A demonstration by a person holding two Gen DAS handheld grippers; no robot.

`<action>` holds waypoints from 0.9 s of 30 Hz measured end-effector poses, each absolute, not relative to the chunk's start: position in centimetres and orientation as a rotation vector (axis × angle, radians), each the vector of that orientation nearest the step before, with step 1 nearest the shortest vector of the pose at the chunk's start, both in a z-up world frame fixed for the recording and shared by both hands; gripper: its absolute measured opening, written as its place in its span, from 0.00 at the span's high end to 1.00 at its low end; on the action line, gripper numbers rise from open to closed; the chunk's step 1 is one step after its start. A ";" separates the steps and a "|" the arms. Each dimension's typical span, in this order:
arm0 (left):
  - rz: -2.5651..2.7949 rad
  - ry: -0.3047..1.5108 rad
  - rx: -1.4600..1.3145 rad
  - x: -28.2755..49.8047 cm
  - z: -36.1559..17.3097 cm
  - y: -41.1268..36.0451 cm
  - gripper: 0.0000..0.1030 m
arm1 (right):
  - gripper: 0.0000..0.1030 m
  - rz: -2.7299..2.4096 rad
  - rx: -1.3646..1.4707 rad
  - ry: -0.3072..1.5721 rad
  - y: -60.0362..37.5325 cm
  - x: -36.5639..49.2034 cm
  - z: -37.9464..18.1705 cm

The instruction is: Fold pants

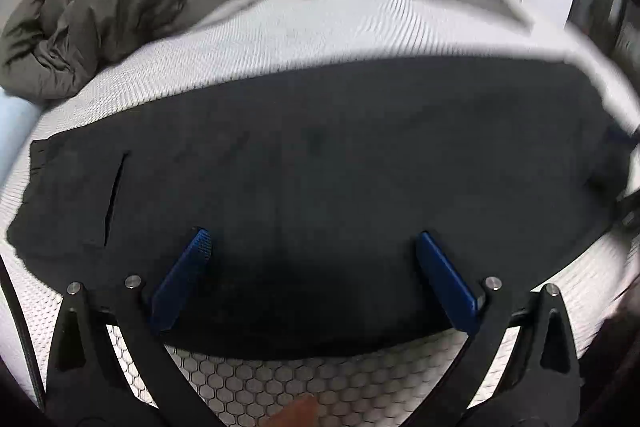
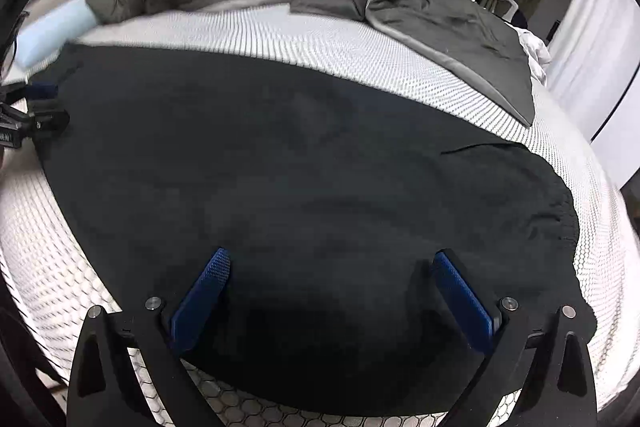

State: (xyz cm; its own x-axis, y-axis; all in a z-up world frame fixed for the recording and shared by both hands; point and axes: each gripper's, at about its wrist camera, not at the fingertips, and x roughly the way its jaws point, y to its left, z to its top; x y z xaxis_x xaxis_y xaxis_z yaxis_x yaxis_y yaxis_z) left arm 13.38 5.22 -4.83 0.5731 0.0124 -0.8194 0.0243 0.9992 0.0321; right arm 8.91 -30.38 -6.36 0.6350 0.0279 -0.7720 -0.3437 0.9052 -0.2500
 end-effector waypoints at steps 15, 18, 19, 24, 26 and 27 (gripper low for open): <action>-0.039 0.777 -0.289 10.8 -1.4 12.8 0.01 | 0.00 -0.148 0.030 0.894 -49.2 9.0 -2.9; -0.046 0.751 -0.263 12.0 -0.7 9.5 0.01 | 0.00 -0.069 0.272 0.865 -51.7 7.3 -2.4; -0.063 0.757 -0.253 12.9 -0.5 8.2 0.01 | 0.00 -0.045 0.334 0.865 -52.3 7.4 -2.3; -0.225 0.797 -0.124 14.2 -1.0 -2.5 0.01 | 0.00 0.044 0.631 0.899 -55.5 8.0 -5.5; -0.289 0.840 -0.050 14.6 -1.9 -7.1 0.01 | 0.00 0.027 0.690 0.915 -56.0 9.0 -6.8; -0.314 0.859 -0.020 14.5 -2.4 -8.7 0.01 | 0.00 0.021 0.720 0.892 -56.2 9.4 -7.0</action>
State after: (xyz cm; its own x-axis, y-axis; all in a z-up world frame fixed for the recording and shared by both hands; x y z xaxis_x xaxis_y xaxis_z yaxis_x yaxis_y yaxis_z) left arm 14.54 -8.73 -2.40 0.6106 -0.2798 -0.7409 0.2638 0.9539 -0.1428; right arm 9.43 -56.22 -7.03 0.6440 0.3043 -0.7019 0.2701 0.7680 0.5807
